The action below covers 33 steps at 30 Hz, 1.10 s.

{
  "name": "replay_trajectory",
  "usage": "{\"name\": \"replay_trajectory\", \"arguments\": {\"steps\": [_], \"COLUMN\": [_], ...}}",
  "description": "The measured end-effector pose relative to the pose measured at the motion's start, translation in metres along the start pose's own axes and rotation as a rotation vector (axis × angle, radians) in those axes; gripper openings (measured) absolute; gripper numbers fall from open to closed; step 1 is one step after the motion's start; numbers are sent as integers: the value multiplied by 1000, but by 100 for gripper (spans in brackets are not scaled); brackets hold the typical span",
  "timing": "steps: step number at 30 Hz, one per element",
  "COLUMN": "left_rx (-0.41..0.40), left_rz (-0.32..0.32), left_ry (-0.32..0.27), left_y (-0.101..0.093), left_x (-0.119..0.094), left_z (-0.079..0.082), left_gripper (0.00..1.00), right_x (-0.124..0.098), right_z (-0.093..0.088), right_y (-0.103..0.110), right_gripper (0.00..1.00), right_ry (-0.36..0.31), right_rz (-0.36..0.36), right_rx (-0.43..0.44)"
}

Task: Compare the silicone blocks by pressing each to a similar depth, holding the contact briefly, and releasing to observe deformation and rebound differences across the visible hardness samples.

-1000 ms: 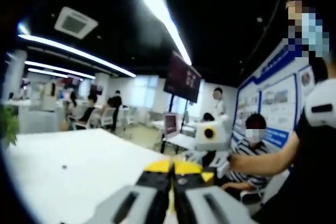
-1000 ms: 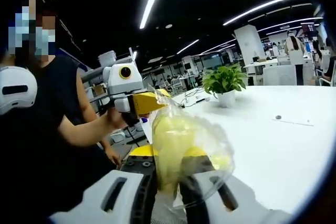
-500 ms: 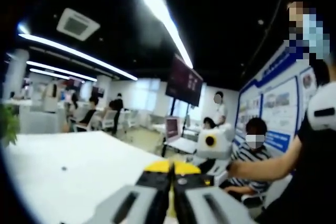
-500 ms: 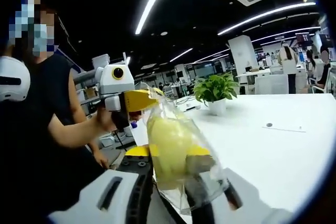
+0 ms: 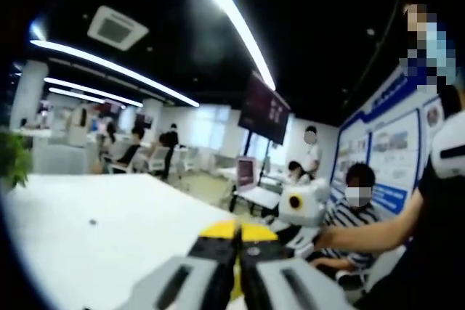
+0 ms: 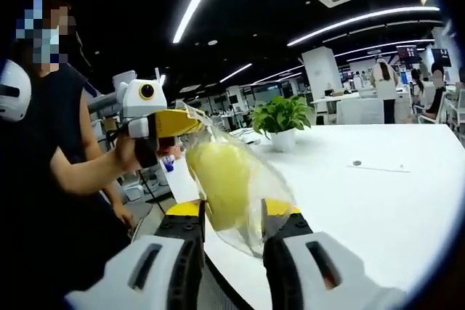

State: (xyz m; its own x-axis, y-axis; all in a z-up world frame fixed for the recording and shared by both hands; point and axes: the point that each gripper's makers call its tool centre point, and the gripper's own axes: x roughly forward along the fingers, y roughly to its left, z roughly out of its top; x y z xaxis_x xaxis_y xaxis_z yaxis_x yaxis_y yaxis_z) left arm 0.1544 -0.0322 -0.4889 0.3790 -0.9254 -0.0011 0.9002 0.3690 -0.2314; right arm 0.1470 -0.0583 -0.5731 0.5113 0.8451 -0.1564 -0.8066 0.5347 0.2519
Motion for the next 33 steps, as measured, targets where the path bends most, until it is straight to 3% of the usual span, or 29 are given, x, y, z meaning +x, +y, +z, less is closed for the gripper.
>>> {"name": "replay_trajectory", "arguments": {"steps": [7,16,20,25,33], "left_rx": [3,-49,-77,-74,-104], "left_rz": [35,64,75,103,110], "left_ry": [-5,6,7,31,46], "left_y": [8,15,19,24,26], "left_x": [-4,-7,-9,-9,-10], "left_z": [-5,-18,-23,-30,-41], "left_gripper": [0,0,0,0,0], "right_x": [-4,-13,-18,-24,-44], "right_z": [-19,-65,-72,-86,-112], "right_y": [-5,-22,-23,-29,-41], "right_gripper": [32,36,48,61,71], "right_ry": [31,119,100,123,139], "right_rz": [-48,-120,-144,-192,-276], "right_rx": [1,23,36,16,30]}}
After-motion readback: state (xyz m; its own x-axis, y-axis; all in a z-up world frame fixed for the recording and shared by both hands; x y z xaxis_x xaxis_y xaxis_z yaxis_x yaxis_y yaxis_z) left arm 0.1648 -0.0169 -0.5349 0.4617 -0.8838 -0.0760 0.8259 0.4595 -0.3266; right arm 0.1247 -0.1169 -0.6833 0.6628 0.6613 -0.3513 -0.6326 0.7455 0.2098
